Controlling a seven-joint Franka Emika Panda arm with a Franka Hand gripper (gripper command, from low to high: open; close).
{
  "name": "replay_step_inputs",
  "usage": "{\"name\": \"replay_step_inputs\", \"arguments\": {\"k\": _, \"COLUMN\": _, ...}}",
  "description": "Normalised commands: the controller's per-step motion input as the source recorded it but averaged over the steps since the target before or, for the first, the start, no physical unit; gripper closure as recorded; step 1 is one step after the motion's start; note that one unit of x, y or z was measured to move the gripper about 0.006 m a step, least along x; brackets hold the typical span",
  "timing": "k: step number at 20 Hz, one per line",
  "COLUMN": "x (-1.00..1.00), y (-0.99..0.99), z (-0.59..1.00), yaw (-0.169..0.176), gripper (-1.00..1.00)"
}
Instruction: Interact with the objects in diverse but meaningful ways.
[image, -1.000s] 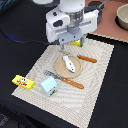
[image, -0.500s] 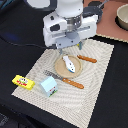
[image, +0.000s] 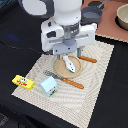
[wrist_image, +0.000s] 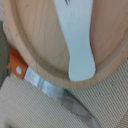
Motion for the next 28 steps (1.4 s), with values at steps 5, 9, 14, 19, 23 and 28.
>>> {"name": "replay_step_inputs", "arguments": {"k": 5, "x": 0.38, "y": 0.0, "z": -0.05, "yaw": -0.083, "gripper": -1.0}}
{"name": "replay_step_inputs", "arguments": {"k": 9, "x": 0.35, "y": 0.0, "z": -0.06, "yaw": -0.052, "gripper": -1.0}}
{"name": "replay_step_inputs", "arguments": {"k": 14, "x": 0.43, "y": 0.0, "z": 0.0, "yaw": 0.004, "gripper": -1.0}}
{"name": "replay_step_inputs", "arguments": {"k": 19, "x": 0.33, "y": 0.0, "z": -0.01, "yaw": 0.003, "gripper": -1.0}}
{"name": "replay_step_inputs", "arguments": {"k": 23, "x": 0.28, "y": 0.0, "z": -0.05, "yaw": 0.002, "gripper": -1.0}}
{"name": "replay_step_inputs", "arguments": {"k": 28, "x": 0.2, "y": -0.04, "z": -0.09, "yaw": 0.0, "gripper": 1.0}}
